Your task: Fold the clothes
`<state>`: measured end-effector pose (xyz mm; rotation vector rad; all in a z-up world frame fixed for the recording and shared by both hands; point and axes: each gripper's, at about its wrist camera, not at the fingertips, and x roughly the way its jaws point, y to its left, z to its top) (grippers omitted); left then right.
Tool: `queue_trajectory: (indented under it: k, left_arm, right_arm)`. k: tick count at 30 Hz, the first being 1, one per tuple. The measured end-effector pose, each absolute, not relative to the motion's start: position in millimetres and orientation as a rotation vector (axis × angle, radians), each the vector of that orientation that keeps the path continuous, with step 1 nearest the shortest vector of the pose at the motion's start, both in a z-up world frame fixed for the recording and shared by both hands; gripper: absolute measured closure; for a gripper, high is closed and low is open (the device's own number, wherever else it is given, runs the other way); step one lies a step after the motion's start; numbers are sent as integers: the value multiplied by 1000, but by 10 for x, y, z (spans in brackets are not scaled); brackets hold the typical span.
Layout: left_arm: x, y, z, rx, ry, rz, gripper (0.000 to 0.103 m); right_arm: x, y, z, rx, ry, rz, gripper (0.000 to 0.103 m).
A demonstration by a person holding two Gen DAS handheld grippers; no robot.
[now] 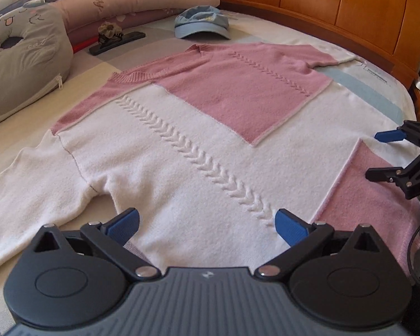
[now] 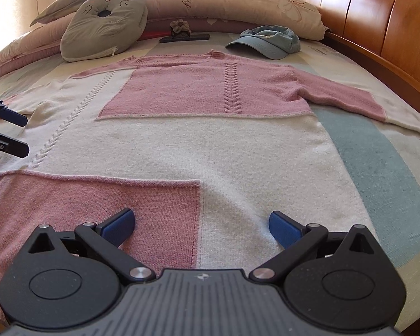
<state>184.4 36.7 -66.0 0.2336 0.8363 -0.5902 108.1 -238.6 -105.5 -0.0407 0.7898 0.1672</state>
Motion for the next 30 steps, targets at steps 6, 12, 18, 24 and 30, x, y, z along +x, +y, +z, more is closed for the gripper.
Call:
queue_trajectory:
  k: [6, 12, 18, 24, 30]
  left_arm:
    - [1839, -92, -762, 270, 831, -680, 1]
    - [1726, -29, -992, 218, 870, -589, 1]
    - [1694, -32, -945, 138, 887, -499, 1]
    - [1663, -130, -961, 203, 892, -461, 1]
    - [1684, -93, -875, 191, 892, -405, 1]
  right_arm:
    - [1033, -2389, -1057, -44, 778, 159, 0]
    - [884, -2513, -997, -27, 797, 156, 0]
    - [1063, -2707, -801, 23, 736, 132, 0]
    - [1510, -2794, -904, 15, 761, 117, 0]
    - [1164, -2972, -1087, -11, 775, 88, 0]
